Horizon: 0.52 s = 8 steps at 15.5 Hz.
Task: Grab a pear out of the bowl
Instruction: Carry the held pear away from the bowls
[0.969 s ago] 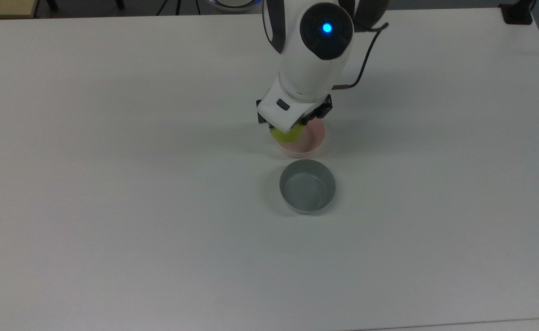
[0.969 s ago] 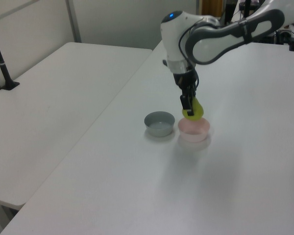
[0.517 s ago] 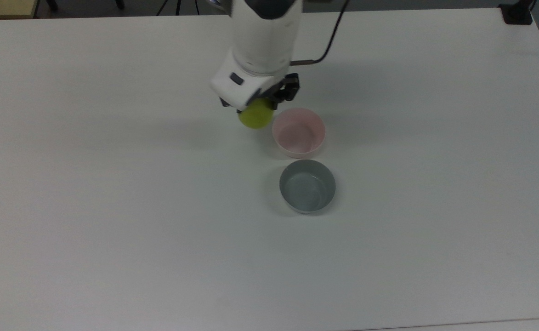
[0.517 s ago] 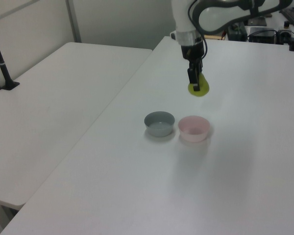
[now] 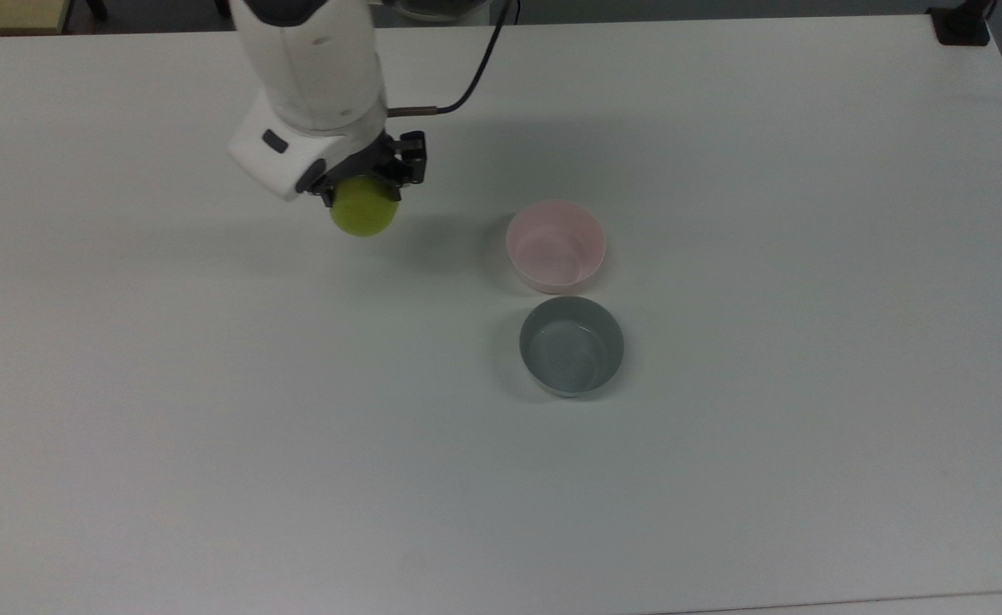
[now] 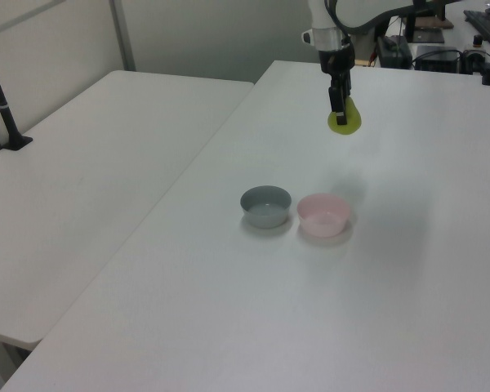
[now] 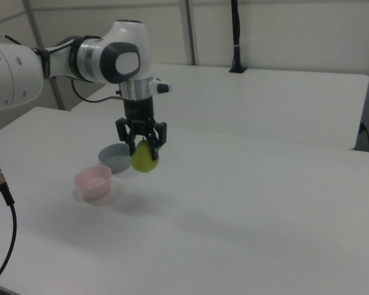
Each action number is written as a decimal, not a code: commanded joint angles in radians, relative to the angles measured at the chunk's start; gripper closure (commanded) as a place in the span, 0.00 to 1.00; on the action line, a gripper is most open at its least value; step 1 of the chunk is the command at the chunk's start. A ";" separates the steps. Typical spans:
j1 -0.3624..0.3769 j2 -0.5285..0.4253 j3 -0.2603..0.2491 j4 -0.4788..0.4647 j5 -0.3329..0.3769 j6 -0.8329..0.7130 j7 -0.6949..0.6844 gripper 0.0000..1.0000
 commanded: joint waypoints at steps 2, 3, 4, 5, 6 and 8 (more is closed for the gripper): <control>-0.015 0.043 0.002 -0.014 -0.039 0.007 -0.042 0.87; -0.013 0.057 0.002 -0.017 -0.044 0.022 -0.041 0.87; -0.011 0.070 0.002 -0.025 -0.044 0.036 -0.039 0.87; -0.010 0.083 0.002 -0.031 -0.045 0.054 -0.036 0.87; -0.008 0.090 0.002 -0.037 -0.045 0.065 -0.036 0.86; -0.007 0.115 0.005 -0.045 -0.074 0.082 -0.038 0.86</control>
